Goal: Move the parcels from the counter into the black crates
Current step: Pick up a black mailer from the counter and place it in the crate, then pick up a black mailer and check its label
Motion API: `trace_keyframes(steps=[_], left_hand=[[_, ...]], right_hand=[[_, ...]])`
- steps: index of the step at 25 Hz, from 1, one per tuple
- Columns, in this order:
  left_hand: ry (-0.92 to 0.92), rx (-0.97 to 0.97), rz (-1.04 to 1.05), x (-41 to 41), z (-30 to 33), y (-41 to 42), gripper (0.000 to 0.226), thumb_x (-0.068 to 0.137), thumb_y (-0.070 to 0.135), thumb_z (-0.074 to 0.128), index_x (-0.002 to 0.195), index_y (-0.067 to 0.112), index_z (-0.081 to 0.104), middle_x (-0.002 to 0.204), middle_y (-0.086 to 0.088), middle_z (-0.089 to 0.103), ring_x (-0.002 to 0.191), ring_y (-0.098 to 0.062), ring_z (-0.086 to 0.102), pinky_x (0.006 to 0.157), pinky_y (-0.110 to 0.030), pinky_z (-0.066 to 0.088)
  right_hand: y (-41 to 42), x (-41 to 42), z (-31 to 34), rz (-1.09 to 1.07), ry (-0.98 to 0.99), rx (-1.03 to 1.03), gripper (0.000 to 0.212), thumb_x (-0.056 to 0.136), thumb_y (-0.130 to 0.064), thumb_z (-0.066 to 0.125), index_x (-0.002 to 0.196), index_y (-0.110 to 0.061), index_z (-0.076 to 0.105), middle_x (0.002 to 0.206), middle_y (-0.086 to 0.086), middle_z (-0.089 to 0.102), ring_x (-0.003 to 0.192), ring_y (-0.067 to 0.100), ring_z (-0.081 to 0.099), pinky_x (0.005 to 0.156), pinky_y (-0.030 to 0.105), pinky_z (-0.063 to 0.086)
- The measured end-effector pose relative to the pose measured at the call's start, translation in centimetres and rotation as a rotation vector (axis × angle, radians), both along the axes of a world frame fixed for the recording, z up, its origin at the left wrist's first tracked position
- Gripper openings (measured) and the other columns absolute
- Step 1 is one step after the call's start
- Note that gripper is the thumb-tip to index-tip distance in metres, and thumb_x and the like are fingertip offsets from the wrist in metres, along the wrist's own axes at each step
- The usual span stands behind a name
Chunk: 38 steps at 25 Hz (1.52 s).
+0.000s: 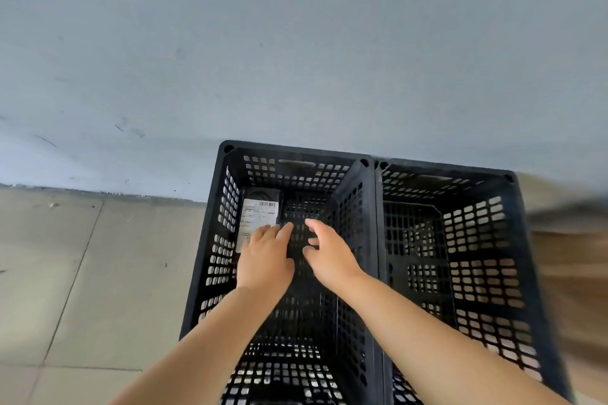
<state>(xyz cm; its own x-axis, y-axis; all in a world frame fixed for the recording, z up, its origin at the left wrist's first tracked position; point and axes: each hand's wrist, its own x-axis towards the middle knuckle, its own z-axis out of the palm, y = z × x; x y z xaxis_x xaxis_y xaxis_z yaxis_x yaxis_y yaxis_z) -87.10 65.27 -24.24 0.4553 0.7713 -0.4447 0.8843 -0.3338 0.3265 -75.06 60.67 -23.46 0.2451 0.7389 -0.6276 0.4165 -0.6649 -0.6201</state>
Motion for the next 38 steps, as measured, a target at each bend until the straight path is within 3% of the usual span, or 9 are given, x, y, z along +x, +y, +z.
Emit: trace_keyframes(steps=[7, 12, 17, 26, 32, 38], left_hand=[[-0.225, 0.076, -0.057, 2.1, 14.6, -1.5, 0.054, 0.094, 0.024, 0.050, 0.146, 0.025, 0.034, 0.142, 0.005, 0.047, 0.134, -0.017, 0.035, 0.101, -0.031, 0.038], [-0.345, 0.096, -0.122, 6.3, 21.4, -4.3, 0.050, 0.092, 0.025, 0.053, 0.142, 0.026, 0.042, 0.140, 0.004, 0.051, 0.129, -0.016, 0.045, 0.094, -0.033, 0.045], [-0.445, 0.051, -0.181, 10.0, 26.2, -10.0, 0.041, 0.094, 0.027, 0.053, 0.135, 0.027, 0.050, 0.131, 0.007, 0.057, 0.115, -0.011, 0.055, 0.089, -0.029, 0.047], [-0.563, 0.013, -0.300, 18.1, 32.5, -26.0, 0.034, 0.093, 0.031, 0.053, 0.126, 0.029, 0.056, 0.121, 0.016, 0.060, 0.100, -0.002, 0.058, 0.087, -0.027, 0.047], [-0.637, 0.022, -0.360, 23.8, 36.2, -40.7, 0.031, 0.093, 0.031, 0.054, 0.124, 0.028, 0.057, 0.117, 0.013, 0.062, 0.103, -0.005, 0.059, 0.090, -0.031, 0.048], [-0.657, 0.023, -0.412, 28.4, 38.5, -51.8, 0.031, 0.093, 0.028, 0.054, 0.124, 0.026, 0.058, 0.117, 0.011, 0.064, 0.104, -0.006, 0.059, 0.080, -0.025, 0.044]], right_hand=[[-5.0, 3.1, 14.2, -0.133, -0.076, 0.100, 0.049, 0.099, -0.017, 0.048, 0.146, -0.026, 0.035, 0.145, -0.003, 0.044, 0.132, 0.011, 0.041, 0.100, 0.025, 0.037], [-9.6, 6.0, 21.6, -0.243, -0.149, 0.187, 0.043, 0.098, -0.015, 0.047, 0.140, -0.024, 0.044, 0.140, -0.004, 0.050, 0.129, 0.009, 0.044, 0.102, 0.024, 0.037], [-16.4, 8.7, 26.0, -0.349, -0.206, 0.223, 0.037, 0.098, -0.017, 0.048, 0.134, -0.026, 0.051, 0.136, -0.006, 0.053, 0.125, 0.007, 0.048, 0.094, 0.019, 0.038], [-34.9, 15.3, 31.7, -0.563, -0.275, 0.314, 0.033, 0.095, -0.012, 0.047, 0.123, -0.024, 0.060, 0.125, -0.007, 0.061, 0.117, 0.008, 0.055, 0.102, 0.028, 0.043], [-51.8, 21.3, 35.8, -0.642, -0.328, 0.379, 0.034, 0.094, -0.012, 0.049, 0.124, -0.021, 0.062, 0.121, -0.006, 0.063, 0.110, 0.008, 0.058, 0.083, 0.020, 0.046], [-65.4, 26.3, 39.7, -0.728, -0.416, 0.401, 0.033, 0.092, -0.008, 0.049, 0.119, -0.020, 0.065, 0.117, -0.005, 0.065, 0.103, 0.008, 0.058, 0.092, 0.027, 0.049]])
